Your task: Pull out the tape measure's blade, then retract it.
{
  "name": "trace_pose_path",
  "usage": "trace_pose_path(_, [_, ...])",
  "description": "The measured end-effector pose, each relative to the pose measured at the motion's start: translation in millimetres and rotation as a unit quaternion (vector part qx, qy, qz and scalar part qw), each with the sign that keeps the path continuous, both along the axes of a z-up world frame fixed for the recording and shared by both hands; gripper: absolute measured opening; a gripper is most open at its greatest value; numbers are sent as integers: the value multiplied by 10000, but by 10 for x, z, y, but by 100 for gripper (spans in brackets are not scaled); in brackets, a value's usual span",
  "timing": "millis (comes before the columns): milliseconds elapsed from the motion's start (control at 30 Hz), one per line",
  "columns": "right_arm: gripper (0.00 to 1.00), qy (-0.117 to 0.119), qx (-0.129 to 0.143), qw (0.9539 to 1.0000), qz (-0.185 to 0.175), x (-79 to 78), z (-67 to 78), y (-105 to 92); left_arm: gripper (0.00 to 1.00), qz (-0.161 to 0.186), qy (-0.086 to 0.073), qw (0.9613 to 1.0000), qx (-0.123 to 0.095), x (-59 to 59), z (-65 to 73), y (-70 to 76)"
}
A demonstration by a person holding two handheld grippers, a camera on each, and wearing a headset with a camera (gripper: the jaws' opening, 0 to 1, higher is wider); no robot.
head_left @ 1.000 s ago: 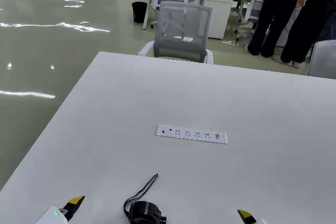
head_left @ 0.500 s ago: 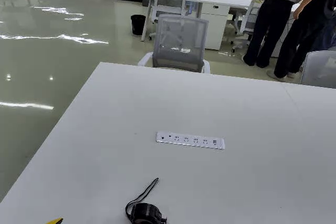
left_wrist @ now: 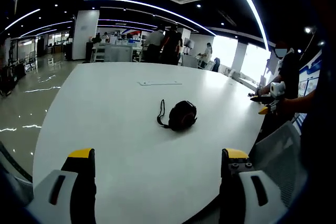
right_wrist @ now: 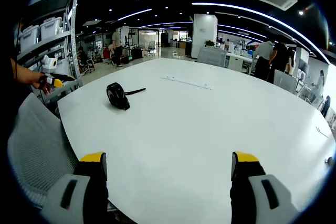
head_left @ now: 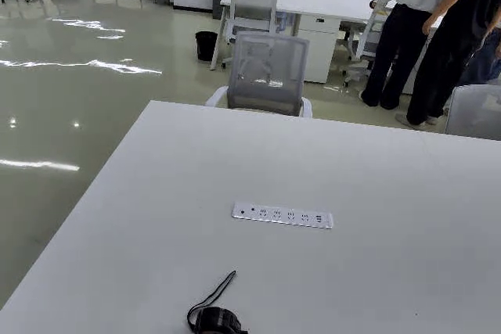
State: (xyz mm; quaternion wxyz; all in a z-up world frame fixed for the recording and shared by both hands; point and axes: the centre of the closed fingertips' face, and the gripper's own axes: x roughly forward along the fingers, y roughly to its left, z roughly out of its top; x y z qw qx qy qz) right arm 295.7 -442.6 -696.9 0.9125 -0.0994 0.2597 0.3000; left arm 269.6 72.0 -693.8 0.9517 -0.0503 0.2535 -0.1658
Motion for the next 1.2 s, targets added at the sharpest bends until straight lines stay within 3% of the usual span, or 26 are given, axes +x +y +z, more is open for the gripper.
trace_pose_path(100, [100,-48,24,10000,1,-43,-8,1,99,-96,89,9999,-18,-48,-12,11])
trace_pose_path(233, [100,15,-63,10000,-68,-82,-50,-18,99,-50,3,9999,-92,-25,39,50])
trace_pose_path(600, [100,93,-35,9998,-199,-145,-73,-45,99,64,45,9999,-140,-37,-37,72])
trace_pose_path(867, [100,131,-42,9997,-200,-169,-86,-49,99,95,-10,9998,-176,-21,3,56])
trace_pose_path(1200, [100,194,-52,9995,-225,-205,-147,-36,99,132,35,9998,-163,-37,-12,79])
